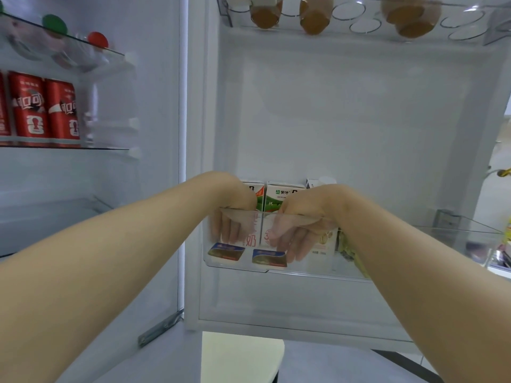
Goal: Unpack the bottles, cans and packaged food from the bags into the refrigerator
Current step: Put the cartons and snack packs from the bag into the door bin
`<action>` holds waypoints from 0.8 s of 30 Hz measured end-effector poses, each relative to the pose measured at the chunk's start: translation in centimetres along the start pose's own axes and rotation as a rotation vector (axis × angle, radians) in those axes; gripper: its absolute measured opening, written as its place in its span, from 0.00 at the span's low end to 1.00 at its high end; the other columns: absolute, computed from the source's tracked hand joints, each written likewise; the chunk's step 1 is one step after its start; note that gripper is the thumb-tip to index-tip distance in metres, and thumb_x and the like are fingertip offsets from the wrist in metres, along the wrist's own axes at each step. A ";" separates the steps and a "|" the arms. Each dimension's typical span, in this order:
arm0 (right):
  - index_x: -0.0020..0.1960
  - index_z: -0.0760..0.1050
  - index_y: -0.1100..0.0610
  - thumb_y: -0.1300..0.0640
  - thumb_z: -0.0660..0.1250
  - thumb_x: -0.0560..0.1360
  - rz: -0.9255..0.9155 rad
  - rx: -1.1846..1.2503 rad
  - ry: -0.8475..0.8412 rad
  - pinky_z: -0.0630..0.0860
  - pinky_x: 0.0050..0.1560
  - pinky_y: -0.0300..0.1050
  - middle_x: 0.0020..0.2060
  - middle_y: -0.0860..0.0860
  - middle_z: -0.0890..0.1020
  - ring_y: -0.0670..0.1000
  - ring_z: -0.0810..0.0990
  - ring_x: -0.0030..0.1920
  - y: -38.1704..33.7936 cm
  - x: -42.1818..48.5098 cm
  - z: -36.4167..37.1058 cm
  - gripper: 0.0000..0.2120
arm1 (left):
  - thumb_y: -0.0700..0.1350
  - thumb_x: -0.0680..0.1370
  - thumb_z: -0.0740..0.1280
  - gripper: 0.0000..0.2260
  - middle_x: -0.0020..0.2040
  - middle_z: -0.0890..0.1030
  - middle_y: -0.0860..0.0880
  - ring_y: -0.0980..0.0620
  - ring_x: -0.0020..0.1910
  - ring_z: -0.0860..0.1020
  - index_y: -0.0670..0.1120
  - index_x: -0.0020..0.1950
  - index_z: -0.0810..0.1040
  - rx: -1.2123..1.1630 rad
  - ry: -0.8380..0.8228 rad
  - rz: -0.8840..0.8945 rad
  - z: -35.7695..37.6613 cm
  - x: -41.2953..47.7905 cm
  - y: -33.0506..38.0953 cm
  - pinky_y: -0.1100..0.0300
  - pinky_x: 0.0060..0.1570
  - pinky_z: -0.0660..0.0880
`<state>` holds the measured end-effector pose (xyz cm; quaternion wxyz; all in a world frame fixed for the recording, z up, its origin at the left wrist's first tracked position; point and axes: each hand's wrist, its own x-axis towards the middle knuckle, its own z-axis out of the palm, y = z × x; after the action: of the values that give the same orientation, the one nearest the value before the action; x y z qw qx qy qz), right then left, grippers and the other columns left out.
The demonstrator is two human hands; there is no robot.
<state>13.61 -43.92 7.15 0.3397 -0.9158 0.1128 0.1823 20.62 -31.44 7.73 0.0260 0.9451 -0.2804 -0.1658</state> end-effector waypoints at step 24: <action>0.59 0.72 0.60 0.60 0.59 0.79 -0.094 0.074 -0.122 0.82 0.45 0.44 0.55 0.61 0.79 0.57 0.83 0.46 -0.4 -1.3 0.4 0.09 | 0.42 0.80 0.56 0.09 0.49 0.78 0.49 0.50 0.47 0.76 0.49 0.43 0.74 -0.152 0.530 0.261 1.6 -3.5 -2.4 0.64 0.39 0.73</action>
<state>12.47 -43.22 7.63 0.3878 -0.8941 0.0553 0.2171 18.56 -27.45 6.93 0.1899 0.9068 -0.3698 0.0707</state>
